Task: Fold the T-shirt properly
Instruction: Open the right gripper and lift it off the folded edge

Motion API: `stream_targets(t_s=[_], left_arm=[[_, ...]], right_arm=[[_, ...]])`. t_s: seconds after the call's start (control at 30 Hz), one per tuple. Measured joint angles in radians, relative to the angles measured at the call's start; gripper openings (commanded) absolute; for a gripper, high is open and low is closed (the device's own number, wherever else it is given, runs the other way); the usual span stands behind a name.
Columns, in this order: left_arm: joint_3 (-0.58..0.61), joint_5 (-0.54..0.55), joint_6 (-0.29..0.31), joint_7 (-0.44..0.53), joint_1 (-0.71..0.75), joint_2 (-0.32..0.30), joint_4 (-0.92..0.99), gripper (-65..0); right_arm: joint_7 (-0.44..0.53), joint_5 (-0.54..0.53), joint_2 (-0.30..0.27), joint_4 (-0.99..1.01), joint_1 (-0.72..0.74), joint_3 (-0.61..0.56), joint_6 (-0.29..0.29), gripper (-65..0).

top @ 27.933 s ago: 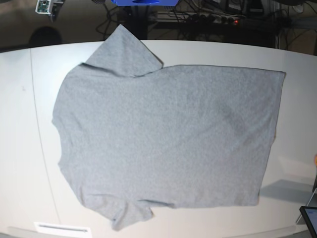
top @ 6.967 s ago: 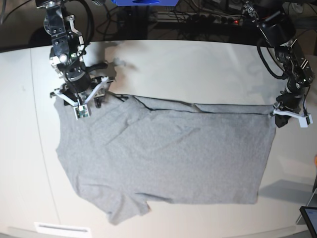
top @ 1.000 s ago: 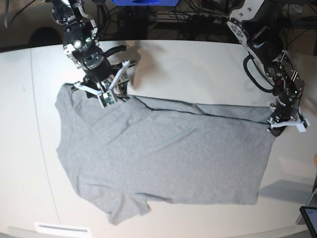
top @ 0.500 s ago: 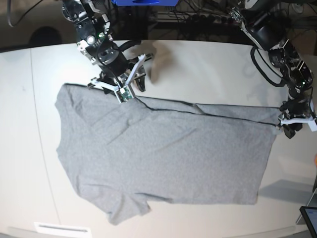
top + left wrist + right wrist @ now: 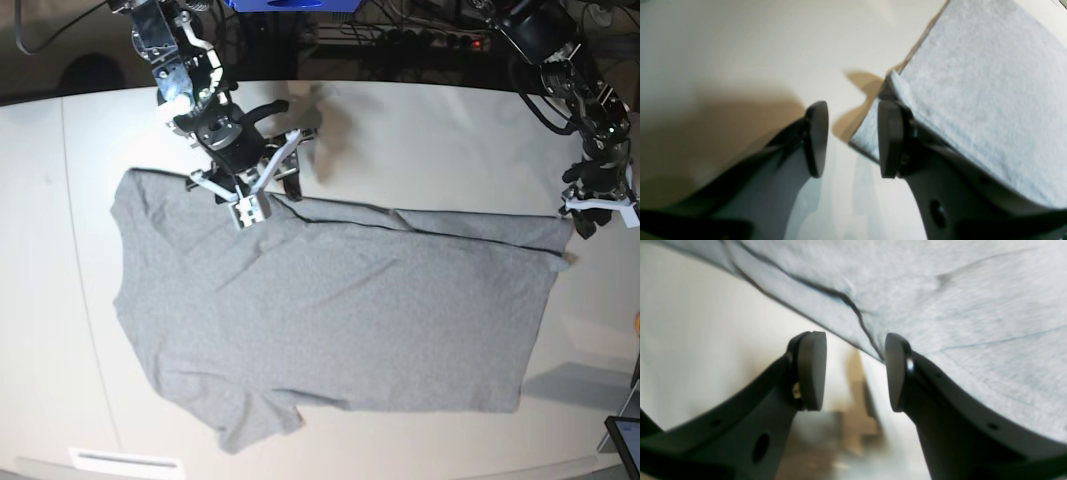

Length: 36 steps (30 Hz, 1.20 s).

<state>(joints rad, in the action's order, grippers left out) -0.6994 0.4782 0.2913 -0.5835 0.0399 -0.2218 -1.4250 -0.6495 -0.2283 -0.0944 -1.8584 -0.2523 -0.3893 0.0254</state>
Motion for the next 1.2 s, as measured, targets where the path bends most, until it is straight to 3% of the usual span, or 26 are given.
stream_targets(t_s=[0.13,0.27,0.63,1.2], left_arm=[[-0.036,-0.007,0.014,0.001,0.014,-0.010,-0.003,-40.5],[-0.040,-0.006,0.050,0.001,0.008,-0.005,-0.005,-40.5],[-0.042,-0.007,0.042,0.001,0.011,-0.006,-0.003,-40.5],[-0.042,-0.007,0.042,0.001,0.011,-0.006,-0.003,-40.5]], right_arm=[[0.004,-0.198,-0.021,0.003,-0.003,0.132,0.020,-37.1],[0.003,-0.323,-0.011,0.003,-0.003,0.150,0.016,-37.1],[0.004,-0.490,0.009,0.095,-0.007,0.223,0.019,-37.1],[0.004,-0.525,0.007,0.126,0.008,0.221,0.018,-37.1]])
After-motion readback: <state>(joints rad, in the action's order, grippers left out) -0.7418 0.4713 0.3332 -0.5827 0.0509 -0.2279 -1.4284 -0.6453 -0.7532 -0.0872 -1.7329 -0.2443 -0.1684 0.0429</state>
